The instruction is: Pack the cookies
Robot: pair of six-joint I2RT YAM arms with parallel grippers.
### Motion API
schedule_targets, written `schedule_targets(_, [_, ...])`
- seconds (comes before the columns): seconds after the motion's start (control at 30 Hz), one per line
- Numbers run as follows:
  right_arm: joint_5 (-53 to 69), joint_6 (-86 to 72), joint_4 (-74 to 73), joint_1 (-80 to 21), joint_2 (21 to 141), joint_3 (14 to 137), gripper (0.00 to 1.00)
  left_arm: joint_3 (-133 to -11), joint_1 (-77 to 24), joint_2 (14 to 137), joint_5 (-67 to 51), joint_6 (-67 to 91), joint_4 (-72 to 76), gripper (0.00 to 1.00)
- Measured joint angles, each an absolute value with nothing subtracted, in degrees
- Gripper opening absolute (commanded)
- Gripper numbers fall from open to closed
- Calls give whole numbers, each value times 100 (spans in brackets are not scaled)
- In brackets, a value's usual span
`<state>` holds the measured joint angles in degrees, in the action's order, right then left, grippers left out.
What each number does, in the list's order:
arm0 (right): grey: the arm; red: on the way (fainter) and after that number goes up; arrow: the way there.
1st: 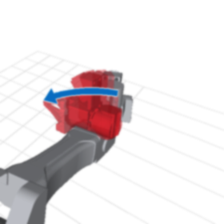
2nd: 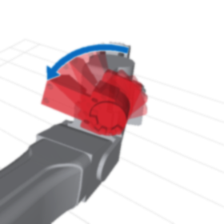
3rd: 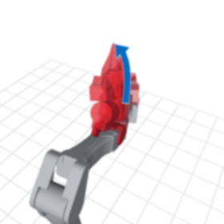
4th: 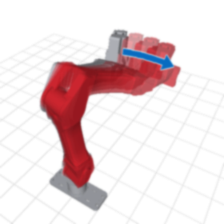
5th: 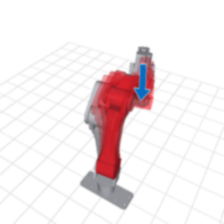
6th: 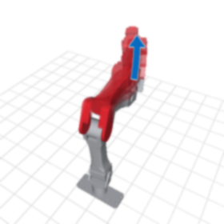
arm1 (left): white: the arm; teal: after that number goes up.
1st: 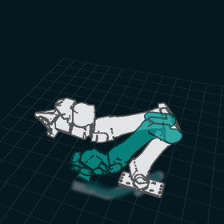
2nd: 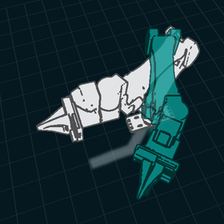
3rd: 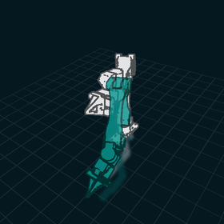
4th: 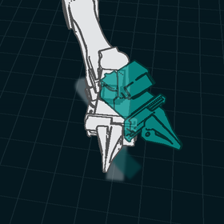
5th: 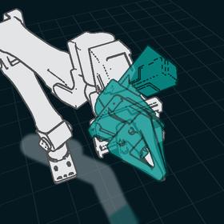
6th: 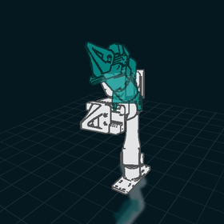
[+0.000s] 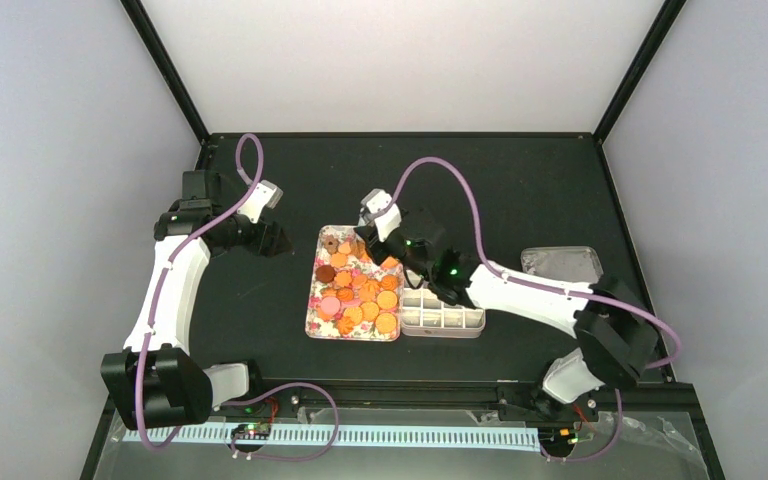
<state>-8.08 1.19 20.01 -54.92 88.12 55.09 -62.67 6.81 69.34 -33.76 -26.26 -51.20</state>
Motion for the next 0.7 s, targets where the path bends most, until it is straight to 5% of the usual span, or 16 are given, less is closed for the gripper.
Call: schedule_targets(0.7, [-1251, 161, 1564, -4748, 6989, 4209, 10, -6366, 679, 6934, -3789, -2624, -5118, 71])
